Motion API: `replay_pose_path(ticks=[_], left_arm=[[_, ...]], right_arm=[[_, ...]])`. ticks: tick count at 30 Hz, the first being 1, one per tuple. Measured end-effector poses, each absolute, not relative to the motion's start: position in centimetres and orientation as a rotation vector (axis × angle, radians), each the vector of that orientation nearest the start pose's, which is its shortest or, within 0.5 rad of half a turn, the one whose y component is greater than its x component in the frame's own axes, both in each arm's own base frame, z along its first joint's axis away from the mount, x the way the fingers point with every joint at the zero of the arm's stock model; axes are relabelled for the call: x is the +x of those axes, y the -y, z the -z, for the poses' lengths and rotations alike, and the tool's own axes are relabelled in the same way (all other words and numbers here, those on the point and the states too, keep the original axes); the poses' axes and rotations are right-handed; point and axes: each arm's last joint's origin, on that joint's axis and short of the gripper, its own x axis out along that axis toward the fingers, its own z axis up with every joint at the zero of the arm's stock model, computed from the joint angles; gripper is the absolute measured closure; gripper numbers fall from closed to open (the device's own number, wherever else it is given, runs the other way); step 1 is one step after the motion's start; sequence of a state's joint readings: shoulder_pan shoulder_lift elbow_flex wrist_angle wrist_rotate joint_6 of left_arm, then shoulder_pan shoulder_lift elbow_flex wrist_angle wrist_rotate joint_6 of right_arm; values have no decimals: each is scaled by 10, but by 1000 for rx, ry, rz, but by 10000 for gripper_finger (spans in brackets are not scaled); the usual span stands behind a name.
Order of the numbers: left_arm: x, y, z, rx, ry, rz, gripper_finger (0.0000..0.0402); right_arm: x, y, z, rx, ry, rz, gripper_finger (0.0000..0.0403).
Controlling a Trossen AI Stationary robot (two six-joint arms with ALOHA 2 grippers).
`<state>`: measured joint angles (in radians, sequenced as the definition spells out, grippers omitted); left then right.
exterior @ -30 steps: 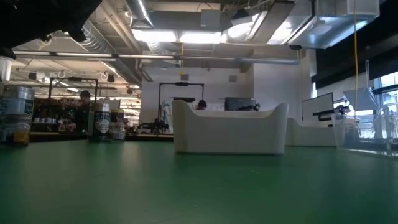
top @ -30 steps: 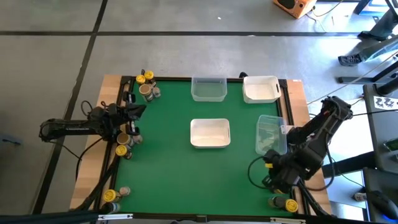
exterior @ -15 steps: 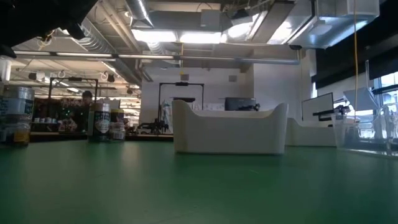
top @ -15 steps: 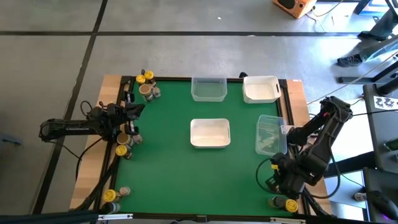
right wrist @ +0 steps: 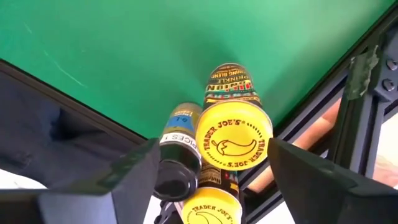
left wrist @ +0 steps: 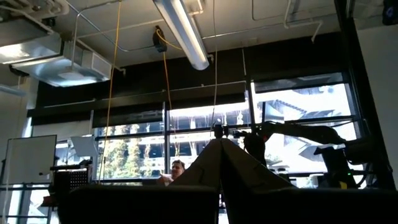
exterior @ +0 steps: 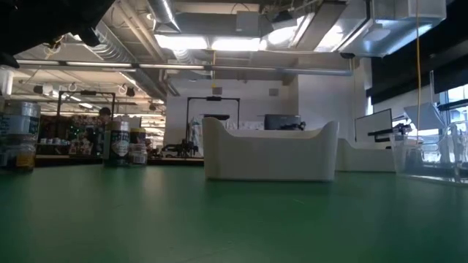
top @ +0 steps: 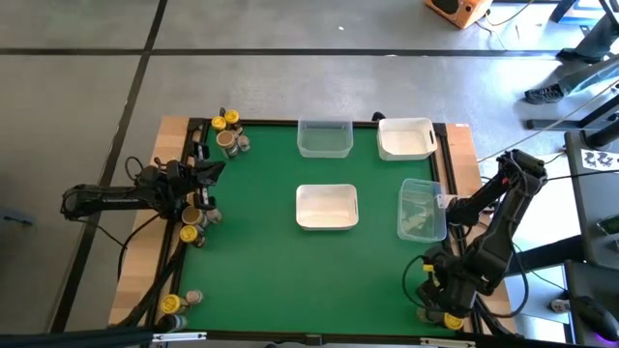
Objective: Sort spices by type
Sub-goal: Put the yellow seasoning can into the bottom transparent bin
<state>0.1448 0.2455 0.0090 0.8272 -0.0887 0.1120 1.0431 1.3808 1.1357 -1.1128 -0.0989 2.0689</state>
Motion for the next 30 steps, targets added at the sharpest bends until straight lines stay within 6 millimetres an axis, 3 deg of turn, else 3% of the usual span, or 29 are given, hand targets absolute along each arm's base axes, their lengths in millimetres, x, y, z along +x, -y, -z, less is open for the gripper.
replay_pose_path(ticks=[10, 25, 30], left_arm=[[95, -16, -222, 132, 577, -262, 402], [95, -16, -222, 126, 578, -260, 402], [95, -16, -222, 138, 576, -264, 402]], right_arm=[[120, -212, -257, 946, -1562, 675, 100], [129, -229, -229, 830, -1605, 711, 100], [131, -233, -221, 803, -1620, 730, 128]])
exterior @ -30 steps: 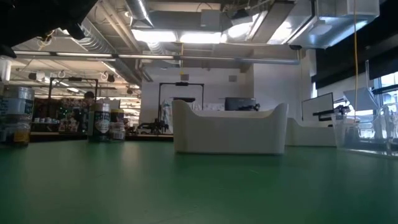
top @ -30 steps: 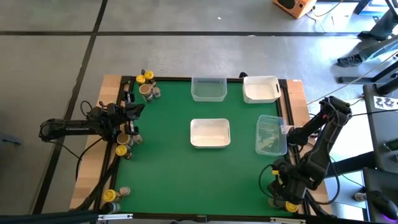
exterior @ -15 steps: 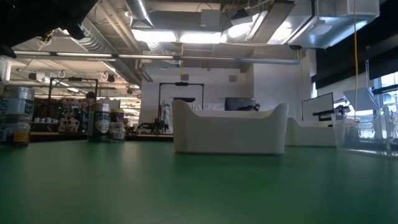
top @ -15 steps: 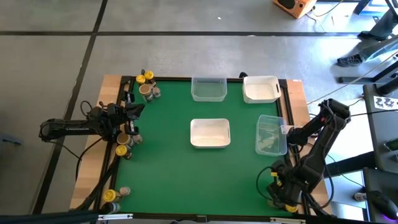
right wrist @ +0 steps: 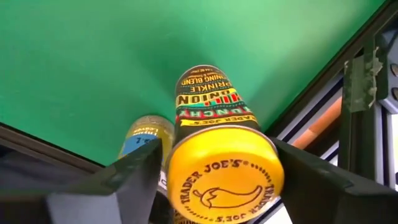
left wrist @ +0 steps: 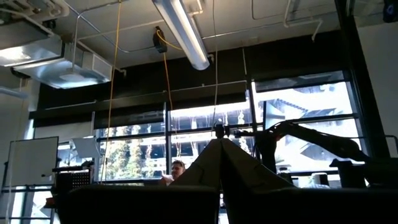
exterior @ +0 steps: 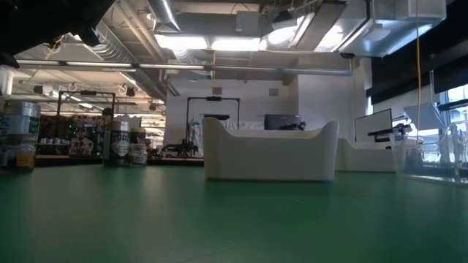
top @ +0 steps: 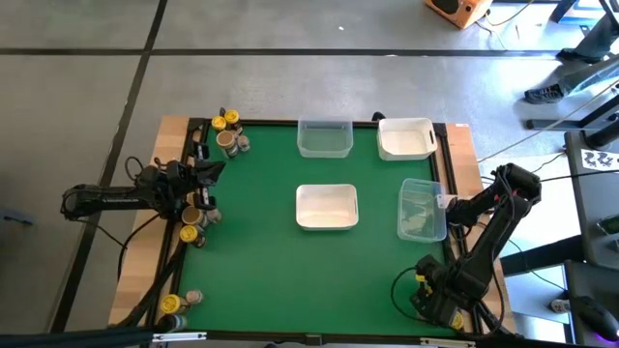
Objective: Sort spices by type
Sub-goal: Put the yellow seasoning can into the bottom transparent bin
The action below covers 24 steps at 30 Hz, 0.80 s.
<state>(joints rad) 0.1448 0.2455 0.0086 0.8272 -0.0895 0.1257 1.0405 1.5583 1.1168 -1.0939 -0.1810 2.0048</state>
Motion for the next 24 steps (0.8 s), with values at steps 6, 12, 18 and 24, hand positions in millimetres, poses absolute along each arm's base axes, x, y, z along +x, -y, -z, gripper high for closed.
replay_pose_path(ticks=[6, 12, 18, 24], left_arm=[[95, -16, -222, 138, 576, -264, 402], [95, -16, -222, 142, 577, -266, 402], [94, -16, -224, 142, 594, -266, 402], [94, -16, -224, 143, 599, -266, 402]], right_arm=[[131, -234, -219, 765, -1635, 698, 171], [133, -232, -220, 700, -1647, 622, 171], [139, -221, -244, 715, -1592, 634, 171], [151, -197, -290, 697, -1454, 641, 171]])
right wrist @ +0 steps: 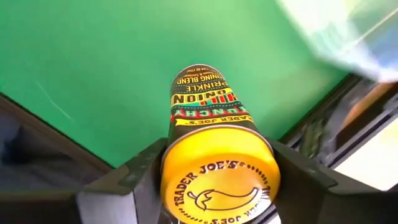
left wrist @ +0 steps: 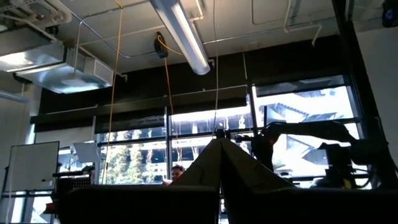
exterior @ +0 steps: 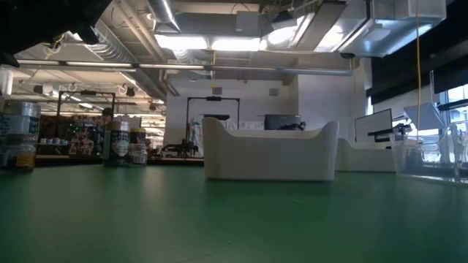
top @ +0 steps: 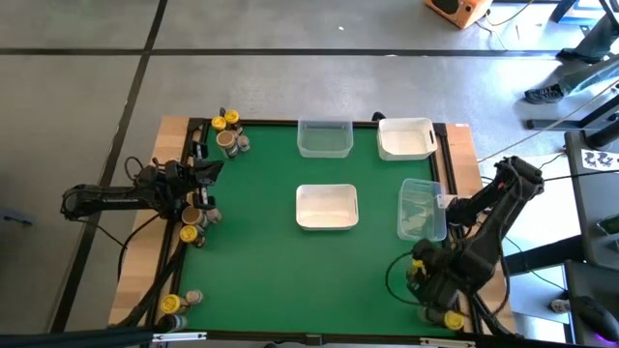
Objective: Sort spices by type
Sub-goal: Put the yellow seasoning can into the bottom transparent bin
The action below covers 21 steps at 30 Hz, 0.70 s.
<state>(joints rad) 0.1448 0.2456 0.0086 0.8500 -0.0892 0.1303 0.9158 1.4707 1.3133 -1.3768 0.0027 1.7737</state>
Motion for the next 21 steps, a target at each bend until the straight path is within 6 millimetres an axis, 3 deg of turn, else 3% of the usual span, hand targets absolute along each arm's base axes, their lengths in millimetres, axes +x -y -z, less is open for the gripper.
replay_pose_path(ticks=[5, 8, 14, 21], left_arm=[[94, -16, -224, 143, 598, -267, 402], [94, -16, -224, 143, 597, -267, 402], [94, -16, -224, 144, 594, -267, 402], [94, -16, -224, 144, 597, -267, 402]], right_arm=[[156, -169, -324, 642, -1391, 714, 171], [162, -155, -336, 653, -1297, 662, 171], [172, -126, -346, 632, -1134, 722, 171], [186, -86, -351, 565, -1135, 740, 171]])
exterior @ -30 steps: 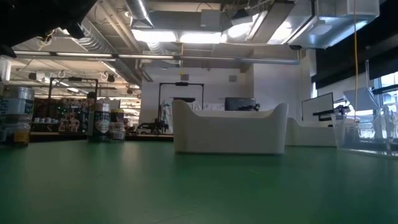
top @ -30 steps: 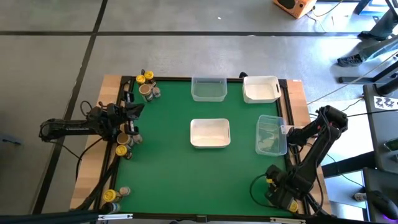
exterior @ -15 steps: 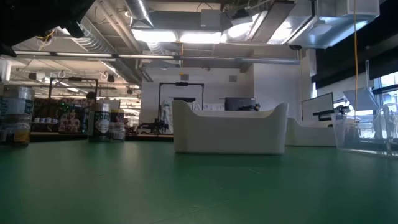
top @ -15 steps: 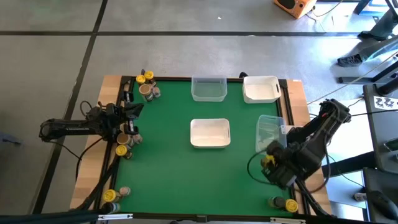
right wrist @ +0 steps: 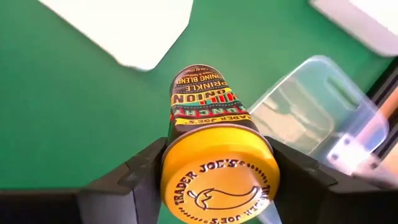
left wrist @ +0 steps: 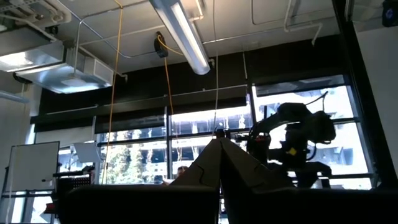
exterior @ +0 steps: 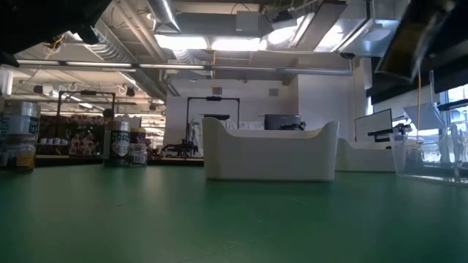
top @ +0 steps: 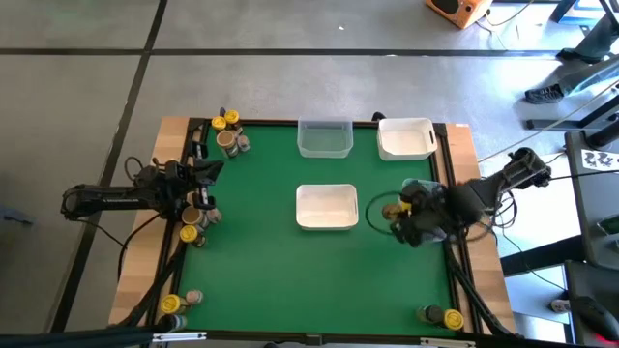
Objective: Sort spices by type
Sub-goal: Put the yellow seasoning can into the bottom transparent bin
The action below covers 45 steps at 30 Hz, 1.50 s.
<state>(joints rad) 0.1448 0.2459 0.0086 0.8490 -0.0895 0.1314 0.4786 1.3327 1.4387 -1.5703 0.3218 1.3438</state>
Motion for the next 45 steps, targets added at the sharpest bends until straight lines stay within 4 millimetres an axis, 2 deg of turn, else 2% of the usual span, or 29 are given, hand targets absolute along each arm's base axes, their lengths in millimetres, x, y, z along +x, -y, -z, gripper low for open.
replay_pose_path(ticks=[6, 10, 17, 25, 29, 35, 41, 45], left_arm=[[94, -16, -224, 144, 597, -267, 402], [94, -16, -224, 144, 597, -266, 402], [94, -16, -224, 143, 599, -267, 402], [93, -16, -225, 144, 606, -267, 402], [93, -16, -225, 144, 605, -267, 402], [93, -16, -225, 143, 606, -267, 402], [93, -16, -225, 144, 605, -267, 402], [93, -16, -225, 146, 605, -268, 402]], right_arm=[[184, -50, -350, 547, -1144, 781, 171], [168, -30, -337, 593, -1206, 811, 171], [140, -6, -310, 674, -1252, 914, 171], [134, 10, -274, 664, -1392, 1020, 171], [137, 14, -259, 664, -1403, 1010, 171], [146, 19, -242, 676, -1382, 974, 171], [149, 22, -227, 652, -1433, 961, 170], [153, 22, -224, 639, -1427, 934, 143]])
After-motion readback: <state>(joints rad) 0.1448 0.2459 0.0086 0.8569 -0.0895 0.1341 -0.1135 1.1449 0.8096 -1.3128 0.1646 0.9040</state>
